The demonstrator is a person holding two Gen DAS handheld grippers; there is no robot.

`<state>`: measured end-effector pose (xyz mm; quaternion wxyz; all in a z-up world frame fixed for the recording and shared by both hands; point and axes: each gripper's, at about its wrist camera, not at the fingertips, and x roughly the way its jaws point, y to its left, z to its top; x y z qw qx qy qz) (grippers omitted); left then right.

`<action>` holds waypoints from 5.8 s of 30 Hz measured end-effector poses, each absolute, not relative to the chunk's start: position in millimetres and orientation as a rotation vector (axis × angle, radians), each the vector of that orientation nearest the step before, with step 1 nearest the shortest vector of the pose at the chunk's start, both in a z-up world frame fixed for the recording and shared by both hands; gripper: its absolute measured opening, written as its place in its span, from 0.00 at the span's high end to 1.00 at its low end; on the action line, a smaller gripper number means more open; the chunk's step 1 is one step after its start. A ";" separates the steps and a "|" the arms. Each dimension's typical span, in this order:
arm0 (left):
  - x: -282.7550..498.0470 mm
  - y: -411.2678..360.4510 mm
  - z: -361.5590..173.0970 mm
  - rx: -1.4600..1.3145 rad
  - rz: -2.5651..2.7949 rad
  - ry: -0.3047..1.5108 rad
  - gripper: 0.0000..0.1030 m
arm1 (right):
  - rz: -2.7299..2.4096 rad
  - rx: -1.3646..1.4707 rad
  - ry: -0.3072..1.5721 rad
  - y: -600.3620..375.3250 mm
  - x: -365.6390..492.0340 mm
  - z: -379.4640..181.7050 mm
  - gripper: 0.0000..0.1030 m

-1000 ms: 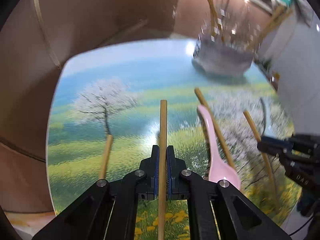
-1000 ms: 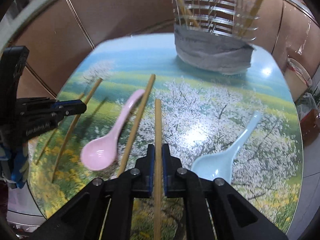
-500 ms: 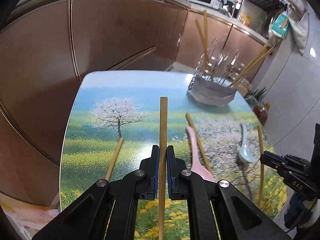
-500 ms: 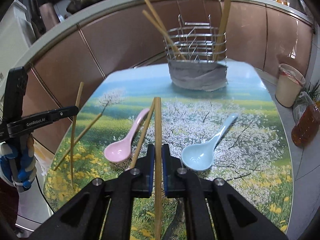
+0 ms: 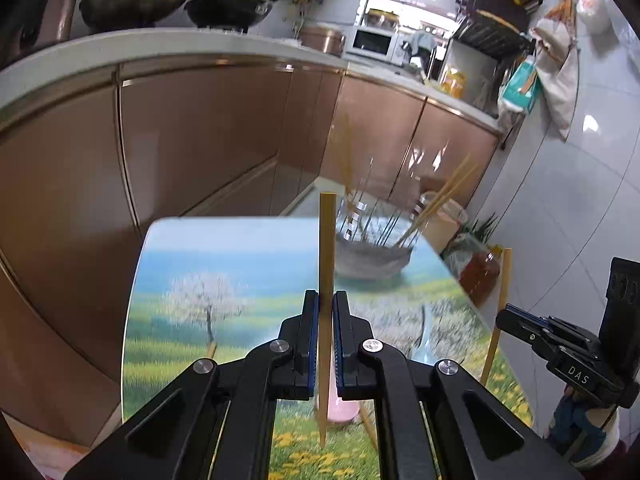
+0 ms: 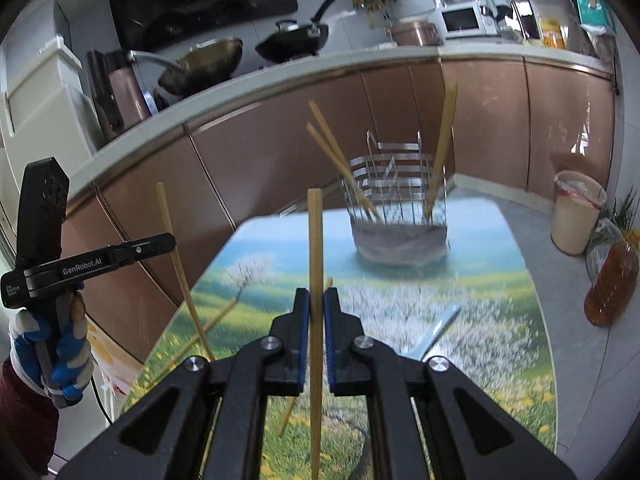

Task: Organize utensils
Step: 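Lift the chopstick with the left gripper while the right gripper carries its chopstick toward the wire holder, then open the left gripper over the wire holder while the right gripper releases its chopstick there, then lower both open grippers toward the remaining bamboo chopsticks on the table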

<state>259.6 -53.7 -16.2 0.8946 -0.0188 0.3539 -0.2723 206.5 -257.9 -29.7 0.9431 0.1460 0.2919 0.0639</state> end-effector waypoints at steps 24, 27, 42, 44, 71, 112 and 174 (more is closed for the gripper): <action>364.3 -153.6 106.4 -0.122 -0.624 0.488 0.94 | -0.012 0.185 0.207 -318.5 334.2 113.5 0.94; 380.6 -170.8 102.9 -0.128 -0.614 0.470 0.94 | -0.044 0.178 0.199 -326.9 350.9 105.1 0.94; 443.1 -224.5 10.6 -0.119 -0.512 0.497 0.94 | -0.162 0.098 0.219 -328.3 410.0 16.2 0.94; 444.5 -227.0 3.7 -0.107 -0.502 0.501 0.94 | -0.160 0.106 0.234 -328.1 412.2 7.9 0.93; 421.9 -215.4 0.3 -0.061 -0.446 0.514 0.62 | -0.168 0.052 0.233 -322.7 372.2 35.1 0.91; 209.8 -28.4 7.5 0.024 -0.294 0.613 0.48 | -0.111 0.181 0.499 -268.5 141.3 15.9 0.78; 283.2 32.6 -129.7 0.105 -0.161 0.879 0.34 | -0.023 0.173 0.830 -246.8 227.3 -98.7 0.77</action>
